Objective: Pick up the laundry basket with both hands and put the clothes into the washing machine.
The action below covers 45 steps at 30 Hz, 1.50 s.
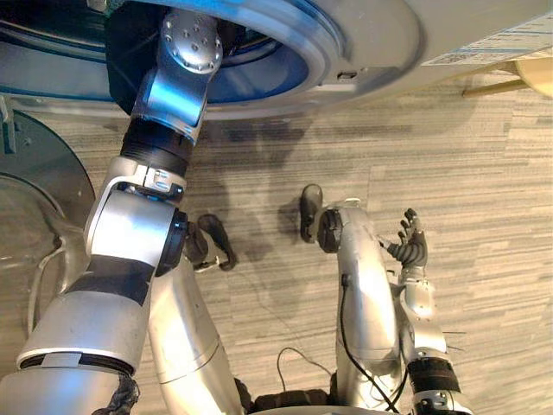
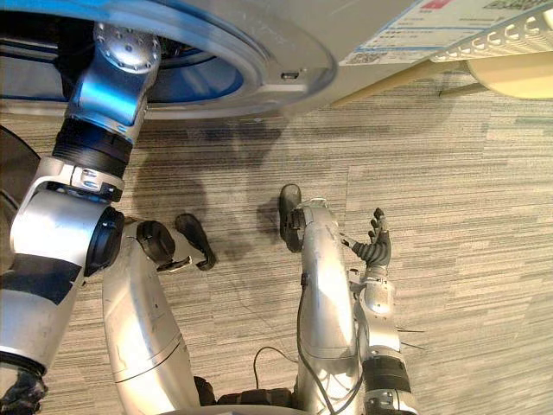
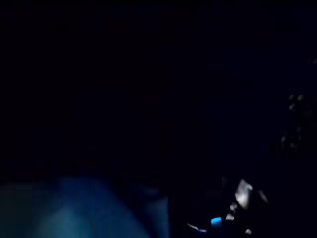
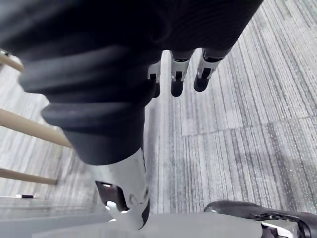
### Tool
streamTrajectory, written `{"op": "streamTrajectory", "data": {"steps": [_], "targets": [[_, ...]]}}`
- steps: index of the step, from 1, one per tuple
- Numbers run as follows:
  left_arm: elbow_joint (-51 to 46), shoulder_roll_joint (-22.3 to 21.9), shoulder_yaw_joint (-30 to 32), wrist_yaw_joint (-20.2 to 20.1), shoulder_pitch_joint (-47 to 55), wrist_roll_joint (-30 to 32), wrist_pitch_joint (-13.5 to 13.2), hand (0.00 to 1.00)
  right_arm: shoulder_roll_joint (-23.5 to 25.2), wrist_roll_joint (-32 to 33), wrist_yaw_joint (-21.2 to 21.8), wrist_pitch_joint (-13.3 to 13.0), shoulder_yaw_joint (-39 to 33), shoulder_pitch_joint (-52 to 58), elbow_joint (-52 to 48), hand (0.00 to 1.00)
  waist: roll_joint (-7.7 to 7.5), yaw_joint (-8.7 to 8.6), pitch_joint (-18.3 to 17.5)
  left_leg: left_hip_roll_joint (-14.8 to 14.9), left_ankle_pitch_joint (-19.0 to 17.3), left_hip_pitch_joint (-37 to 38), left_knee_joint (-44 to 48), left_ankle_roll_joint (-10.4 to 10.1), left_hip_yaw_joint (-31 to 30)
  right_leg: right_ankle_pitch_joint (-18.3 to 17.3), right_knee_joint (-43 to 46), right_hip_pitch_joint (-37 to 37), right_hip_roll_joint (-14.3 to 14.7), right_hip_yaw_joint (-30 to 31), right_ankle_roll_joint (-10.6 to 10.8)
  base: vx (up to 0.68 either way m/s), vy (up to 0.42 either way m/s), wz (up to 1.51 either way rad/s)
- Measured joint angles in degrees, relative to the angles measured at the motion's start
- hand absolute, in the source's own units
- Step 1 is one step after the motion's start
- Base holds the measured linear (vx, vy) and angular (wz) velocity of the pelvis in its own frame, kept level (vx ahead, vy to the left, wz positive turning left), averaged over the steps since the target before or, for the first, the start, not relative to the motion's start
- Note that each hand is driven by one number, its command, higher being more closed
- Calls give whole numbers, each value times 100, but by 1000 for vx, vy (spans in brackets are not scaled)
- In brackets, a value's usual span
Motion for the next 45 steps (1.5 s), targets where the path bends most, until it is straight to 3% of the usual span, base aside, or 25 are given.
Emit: {"op": "streamTrajectory", "data": {"steps": [3,9,11,15,18,26,29,33,38,39,45], "targets": [[-647,187,112,196,478,229,91,0,-37,53,93,-47,14,125,-11,0,1,25,-1,-36,22,25,4,-41,-70,-68,73,65,-73,-81,-70,1,-19,16],[-2525,442,1187,933,1960,499,250,0,-105,35,73,-166,17,344,-71,0,0,50,-11,-222,112,210,-160,-197,-251,-240,106,346,-254,-260,-203,15,-30,23],[-3015,433,1566,1135,2557,484,253,0,-165,5,70,-170,-43,451,-179,0,-4,175,-21,-255,167,281,-291,-286,-327,-273,36,450,-268,-350,-260,27,-46,17],[-3460,226,1658,1130,3257,210,193,0,-204,-198,61,-145,-35,447,-234,0,-52,193,-147,-299,210,378,-434,-368,-373,-342,-24,556,-287,-412,-317,35,-40,10],[-3463,-24,1689,1138,3719,149,239,0,-195,-361,1,-83,-31,455,-232,0,-63,181,-382,-297,240,362,-533,-426,-431,-377,-85,556,-283,-493,-379,50,-33,1],[-3459,-547,1794,1108,4294,163,227,0,-127,-569,-195,40,-26,208,-236,0,-41,233,-502,-282,264,355,-575,-473,-489,-410,-84,554,-266,-555,-432,17,-13,1],[-3198,-745,1788,1108,4371,428,307,0,-174,-875,-469,71,-22,76,-428,0,-44,301,-544,-261,266,366,-579,-478,-486,-411,-73,547,-254,-557,-438,12,-21,-1],[-2802,-645,1725,1006,4154,763,309,0,-168,-795,-195,191,325,221,-1230,0,-45,371,-553,-219,279,370,-591,-504,-482,-419,-73,541,-238,-594,-449,16,-35,-3],[-2392,-427,1519,866,3799,1378,325,0,-128,-795,-77,181,476,288,-1311,0,-50,511,-558,-210,298,239,-562,-538,-588,-427,-62,483,-230,-694,-471,9,-21,1],[-2299,-362,1512,869,3665,1520,328,100,-130,-795,-44,182,476,310,-1314,0,-55,519,-567,-210,304,166,-513,-549,-632,-422,-33,436,-231,-727,-480,0,0,0],[-1638,70,1203,626,2679,1889,473,100,-247,-673,96,162,564,373,-1636,0,-70,530,-576,-193,329,-237,-317,-592,-762,-364,66,154,-245,-812,-488,1,-5,-2]]}}
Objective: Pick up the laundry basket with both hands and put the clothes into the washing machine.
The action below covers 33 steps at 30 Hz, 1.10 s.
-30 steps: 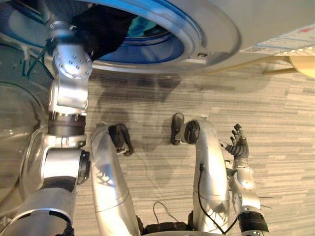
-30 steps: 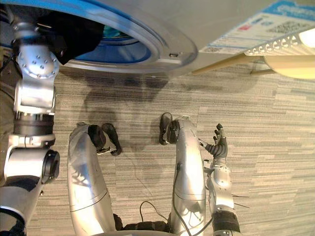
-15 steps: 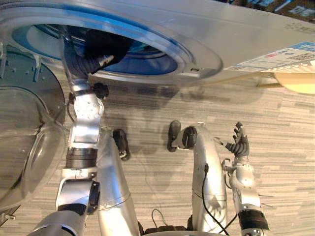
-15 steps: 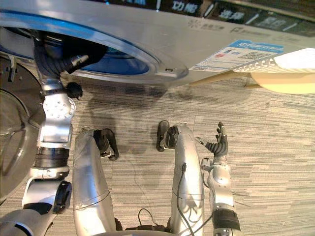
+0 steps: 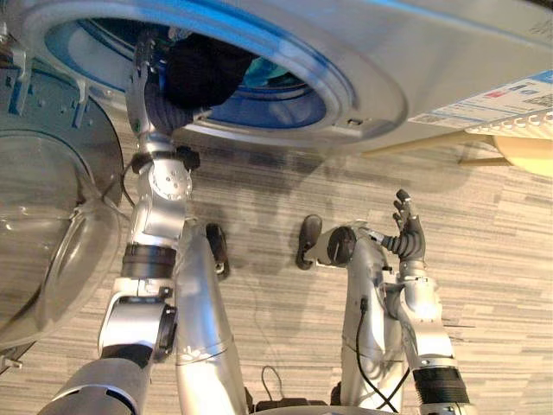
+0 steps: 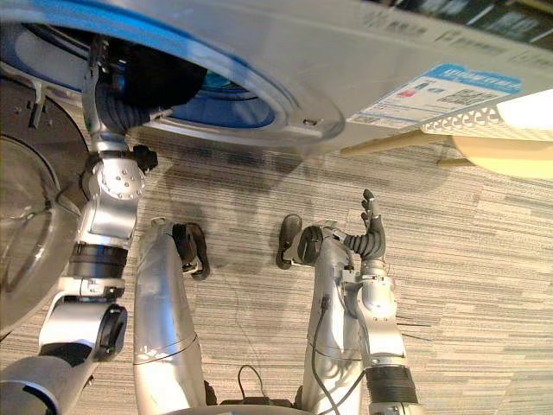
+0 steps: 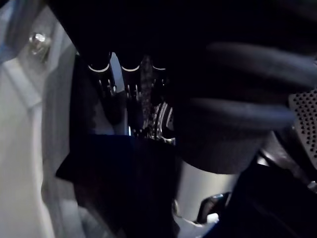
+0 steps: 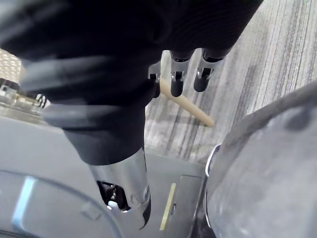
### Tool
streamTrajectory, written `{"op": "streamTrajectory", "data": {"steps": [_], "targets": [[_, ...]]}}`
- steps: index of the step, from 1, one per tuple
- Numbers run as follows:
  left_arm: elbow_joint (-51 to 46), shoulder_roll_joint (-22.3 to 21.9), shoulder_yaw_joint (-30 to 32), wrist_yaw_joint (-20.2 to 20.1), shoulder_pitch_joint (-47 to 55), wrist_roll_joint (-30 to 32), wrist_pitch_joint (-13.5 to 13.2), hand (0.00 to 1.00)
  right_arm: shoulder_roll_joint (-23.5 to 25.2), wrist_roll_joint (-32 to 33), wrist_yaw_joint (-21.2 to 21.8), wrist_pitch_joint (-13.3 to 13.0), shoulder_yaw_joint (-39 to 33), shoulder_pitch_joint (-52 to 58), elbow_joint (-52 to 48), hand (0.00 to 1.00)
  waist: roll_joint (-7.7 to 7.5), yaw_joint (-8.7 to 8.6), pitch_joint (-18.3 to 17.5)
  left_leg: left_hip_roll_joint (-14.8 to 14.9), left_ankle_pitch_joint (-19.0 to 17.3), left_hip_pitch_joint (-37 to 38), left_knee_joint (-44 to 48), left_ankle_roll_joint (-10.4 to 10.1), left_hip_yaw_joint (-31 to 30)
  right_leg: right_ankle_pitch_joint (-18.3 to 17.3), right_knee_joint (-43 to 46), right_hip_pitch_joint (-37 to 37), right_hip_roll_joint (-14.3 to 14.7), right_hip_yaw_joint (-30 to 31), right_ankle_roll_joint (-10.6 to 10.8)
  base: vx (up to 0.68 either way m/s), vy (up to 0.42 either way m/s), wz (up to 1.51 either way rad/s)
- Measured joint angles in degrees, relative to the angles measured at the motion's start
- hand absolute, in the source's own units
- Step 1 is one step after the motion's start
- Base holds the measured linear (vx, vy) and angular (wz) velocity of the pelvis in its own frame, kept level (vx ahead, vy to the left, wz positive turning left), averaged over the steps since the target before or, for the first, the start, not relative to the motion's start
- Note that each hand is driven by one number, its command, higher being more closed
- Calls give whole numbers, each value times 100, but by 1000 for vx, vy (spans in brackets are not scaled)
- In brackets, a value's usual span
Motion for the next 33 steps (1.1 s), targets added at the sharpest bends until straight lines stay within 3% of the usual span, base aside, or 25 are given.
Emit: {"op": "streamTrajectory", "data": {"steps": [9,17,20,25,33], "targets": [[71,244,-366,-12,-316,-108,31,100,-54,139,94,-215,21,4,-2,0,-24,-26,9,-4,4,-158,83,-6,-15,56,-8,-87,-19,6,82,18,-8,-1],[42,445,-774,8,-625,-1080,44,100,-13,280,82,-227,-40,-27,67,0,-146,-66,48,-25,73,-159,89,64,101,92,-2,-117,-36,109,138,44,-4,1],[25,444,-771,38,-681,-1612,18,100,24,278,38,-227,-135,-27,82,0,-152,-72,46,-26,86,-159,61,91,169,122,-17,-165,-33,190,191,22,-3,1],[28,264,-556,318,-971,-3145,-46,100,154,283,-33,-207,-220,-55,133,0,-260,-95,47,-12,157,-159,-146,187,289,283,-275,-213,-12,266,212,20,3,-5],[37,-252,-103,777,-1439,-5385,-688,100,266,284,-160,-197,-207,-211,282,0,-312,-238,45,-6,224,-217,-393,309,472,530,-792,-206,-15,342,383,18,42,-11]]}}
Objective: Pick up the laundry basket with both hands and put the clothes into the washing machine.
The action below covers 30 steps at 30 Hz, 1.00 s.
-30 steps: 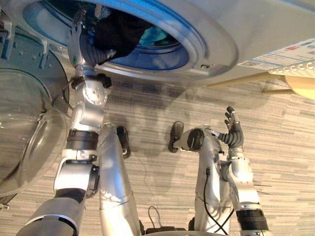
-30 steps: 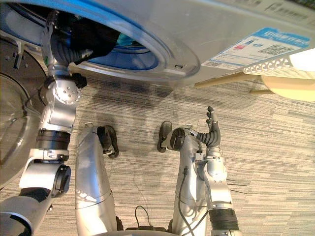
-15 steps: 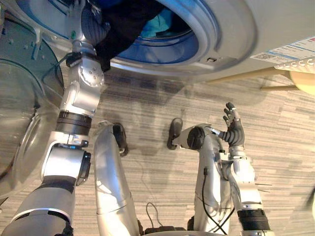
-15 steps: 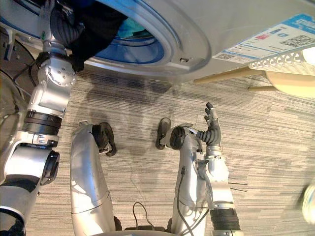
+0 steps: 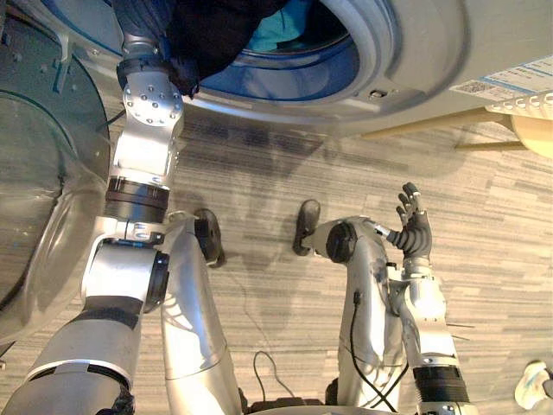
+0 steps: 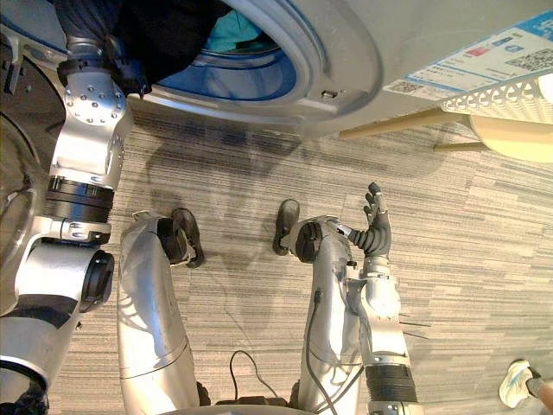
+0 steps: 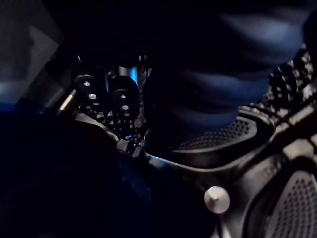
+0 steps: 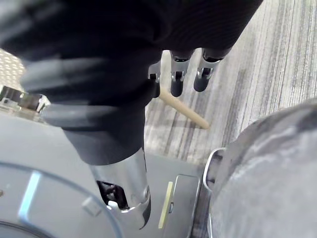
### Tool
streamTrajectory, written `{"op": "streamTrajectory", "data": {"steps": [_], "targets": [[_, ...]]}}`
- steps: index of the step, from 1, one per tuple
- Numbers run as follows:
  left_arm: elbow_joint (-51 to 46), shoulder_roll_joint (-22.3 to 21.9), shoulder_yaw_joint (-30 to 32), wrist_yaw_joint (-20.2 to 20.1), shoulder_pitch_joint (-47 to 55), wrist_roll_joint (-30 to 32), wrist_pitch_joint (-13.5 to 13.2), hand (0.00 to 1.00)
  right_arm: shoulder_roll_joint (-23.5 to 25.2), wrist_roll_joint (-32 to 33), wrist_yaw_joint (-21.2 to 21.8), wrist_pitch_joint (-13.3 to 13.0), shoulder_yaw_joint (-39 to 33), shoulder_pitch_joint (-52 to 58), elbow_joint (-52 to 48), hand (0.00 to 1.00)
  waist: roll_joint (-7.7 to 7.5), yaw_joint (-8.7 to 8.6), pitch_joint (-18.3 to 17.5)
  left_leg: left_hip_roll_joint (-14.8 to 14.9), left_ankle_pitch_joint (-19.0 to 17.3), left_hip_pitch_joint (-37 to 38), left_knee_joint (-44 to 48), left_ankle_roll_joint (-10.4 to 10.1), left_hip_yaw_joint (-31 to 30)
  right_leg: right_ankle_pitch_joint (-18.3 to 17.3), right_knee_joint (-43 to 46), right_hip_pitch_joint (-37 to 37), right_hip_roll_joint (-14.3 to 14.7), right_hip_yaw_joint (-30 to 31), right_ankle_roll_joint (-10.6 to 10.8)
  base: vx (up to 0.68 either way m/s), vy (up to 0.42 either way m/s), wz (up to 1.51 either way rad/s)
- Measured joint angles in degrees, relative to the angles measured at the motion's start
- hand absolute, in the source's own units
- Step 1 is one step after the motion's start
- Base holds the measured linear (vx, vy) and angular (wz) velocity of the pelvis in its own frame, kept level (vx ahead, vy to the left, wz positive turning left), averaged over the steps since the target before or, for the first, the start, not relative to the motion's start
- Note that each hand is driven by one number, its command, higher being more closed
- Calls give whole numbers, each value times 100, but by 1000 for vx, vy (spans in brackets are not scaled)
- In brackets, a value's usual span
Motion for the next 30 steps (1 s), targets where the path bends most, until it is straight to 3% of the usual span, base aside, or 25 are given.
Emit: {"op": "streamTrajectory", "data": {"steps": [3,4,8,11,18,21,26,30], "targets": [[5,13,-76,-47,-664,-291,-86,100,171,3,1,-3,14,-53,3,0,-29,-236,14,-2,40,-21,72,149,73,157,-17,-4,-14,61,59,30,55,-10],[4,34,-175,-73,-920,-245,-135,0,178,3,1,-2,13,-57,2,0,-29,-291,14,16,15,5,125,256,129,203,-1,-8,-13,105,104,54,65,-18],[4,30,-308,-151,-1176,390,-151,0,224,0,2,-3,15,-70,2,0,-28,-340,14,87,-59,76,277,378,228,205,114,-8,0,191,92,67,34,-13],[11,30,-330,-140,-1049,878,9,0,224,-4,0,-1,8,-71,3,0,-25,-321,16,85,-90,121,263,390,256,186,146,-5,-8,217,105,29,1,4],[-776,-67,8,73,359,1632,200,0,215,-78,-21,9,-1,-62,8,0,-10,-225,26,57,-106,220,154,313,272,117,158,53,-79,194,91,-4,-15,9],[-1235,-303,204,141,1062,1770,233,0,210,-204,-77,9,-36,-40,5,0,26,-164,49,-20,-64,294,106,315,246,75,195,124,-125,180,32,31,-9,14],[-1982,-561,400,243,2243,2549,318,0,209,-284,-103,8,-53,-19,2,0,31,-45,52,-104,-65,408,101,251,173,-123,350,234,-210,126,-33,49,-27,16],[-2126,-1173,483,206,2909,3086,390,0,207,-332,-100,19,-49,52,2,0,113,140,25,-116,-77,478,107,180,57,-238,406,354,-223,34,-79,25,-32,7]]}}
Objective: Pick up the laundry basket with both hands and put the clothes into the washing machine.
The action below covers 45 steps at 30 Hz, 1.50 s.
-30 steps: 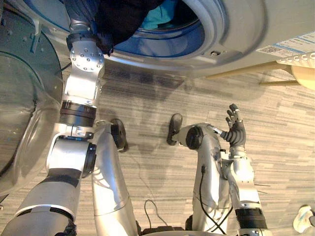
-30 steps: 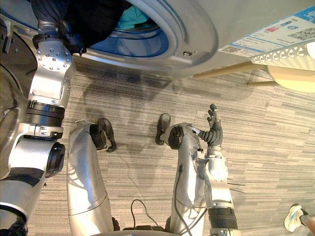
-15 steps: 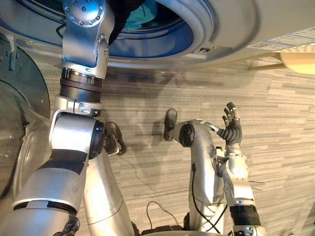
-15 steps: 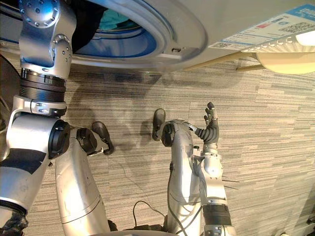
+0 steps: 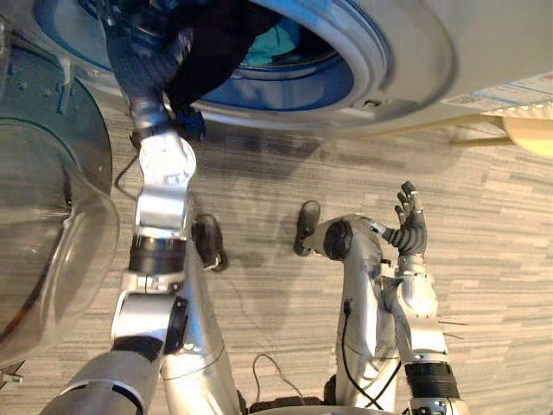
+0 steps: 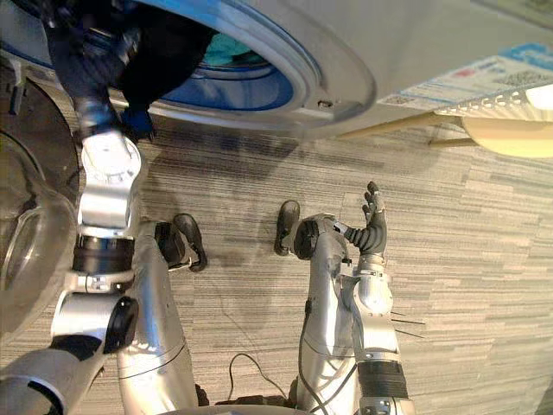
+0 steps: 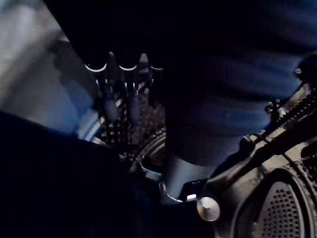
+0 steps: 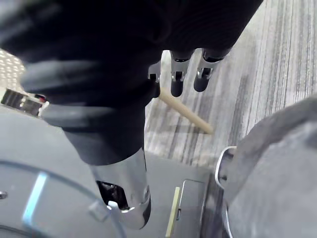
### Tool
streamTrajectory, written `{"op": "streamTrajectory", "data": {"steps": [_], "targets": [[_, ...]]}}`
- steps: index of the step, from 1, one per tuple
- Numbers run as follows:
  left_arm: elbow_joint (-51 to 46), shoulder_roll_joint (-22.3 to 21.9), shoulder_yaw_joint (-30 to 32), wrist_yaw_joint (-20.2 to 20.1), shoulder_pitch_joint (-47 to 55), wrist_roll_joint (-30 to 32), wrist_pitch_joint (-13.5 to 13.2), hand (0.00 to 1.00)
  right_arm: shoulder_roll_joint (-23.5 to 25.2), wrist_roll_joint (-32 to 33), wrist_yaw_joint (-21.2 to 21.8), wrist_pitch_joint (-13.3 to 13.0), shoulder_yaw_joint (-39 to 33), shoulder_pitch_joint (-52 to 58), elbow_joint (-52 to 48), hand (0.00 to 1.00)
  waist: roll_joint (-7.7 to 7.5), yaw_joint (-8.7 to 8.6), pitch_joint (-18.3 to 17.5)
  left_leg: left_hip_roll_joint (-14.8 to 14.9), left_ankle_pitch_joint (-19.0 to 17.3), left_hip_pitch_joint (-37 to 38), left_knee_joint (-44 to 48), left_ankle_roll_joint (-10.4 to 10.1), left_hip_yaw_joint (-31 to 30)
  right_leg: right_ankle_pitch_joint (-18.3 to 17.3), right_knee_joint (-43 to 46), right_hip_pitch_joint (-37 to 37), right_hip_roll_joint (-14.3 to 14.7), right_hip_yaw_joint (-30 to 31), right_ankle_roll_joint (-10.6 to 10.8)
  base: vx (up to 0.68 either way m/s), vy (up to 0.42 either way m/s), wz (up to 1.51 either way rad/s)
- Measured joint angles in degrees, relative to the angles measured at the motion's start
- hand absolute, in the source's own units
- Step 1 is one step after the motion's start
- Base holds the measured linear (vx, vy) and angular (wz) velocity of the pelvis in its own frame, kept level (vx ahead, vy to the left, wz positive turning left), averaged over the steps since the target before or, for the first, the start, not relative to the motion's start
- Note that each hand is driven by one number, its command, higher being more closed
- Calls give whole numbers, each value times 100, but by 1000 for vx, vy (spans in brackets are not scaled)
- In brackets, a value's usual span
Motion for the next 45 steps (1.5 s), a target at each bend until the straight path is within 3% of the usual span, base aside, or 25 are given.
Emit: {"op": "streamTrajectory", "data": {"steps": [4,7,9,14,20,31,32,43,45], "targets": [[-2,-513,1,-80,426,-138,-4,0,-4,-134,-1,71,6,-2,0,0,13,52,6,-34,20,73,-57,-55,-23,-63,41,47,-42,-30,-36,14,-37,9],[5,-623,0,-83,437,-477,-24,0,-11,-133,-5,108,3,-4,-5,0,15,52,5,-85,59,73,-99,-126,-78,-84,52,44,-54,-62,-76,11,-38,9],[46,-626,-1,-87,438,-592,-56,0,-19,-132,-8,107,-1,-4,-7,0,48,51,-11,-82,71,61,-99,-148,-101,-93,63,38,-53,-89,-94,21,-43,3],[566,-597,-1,-122,191,-903,-145,0,-192,-127,-18,112,-5,-3,-1,0,297,61,-144,-67,74,26,-85,-153,-121,-93,60,30,-47,-115,-98,5,-8,0],[1240,-377,3,-78,-288,-1028,-182,0,-232,-114,-14,101,-1,-4,-13,0,302,95,-149,16,81,8,-99,-170,-105,-59,24,-14,22,-115,-127,20,-20,-6],[1743,-91,-2,-117,-798,-2402,-517,0,-382,80,-9,129,-25,-103,31,0,288,85,-151,90,100,-139,-193,-253,-59,-17,-137,-156,29,-133,-89,8,-5,-2],[1776,-70,-2,-119,-846,-2488,-527,100,-381,84,-9,129,-24,-115,38,0,277,78,-145,91,102,-140,-241,-255,-47,-14,-189,-157,28,-137,-82,4,0,-9],[1945,273,-42,-243,-1125,-3267,-433,100,-371,120,-3,227,2,-266,86,0,226,18,-108,57,148,-189,-510,-326,0,80,-505,-149,-2,-158,70,24,4,2],[1943,280,-121,-243,-1103,-3440,-431,100,-374,118,-4,245,-3,-267,86,0,224,7,-108,-5,217,-173,-476,-349,19,229,-444,-137,-43,-106,57,79,14,19]]}}
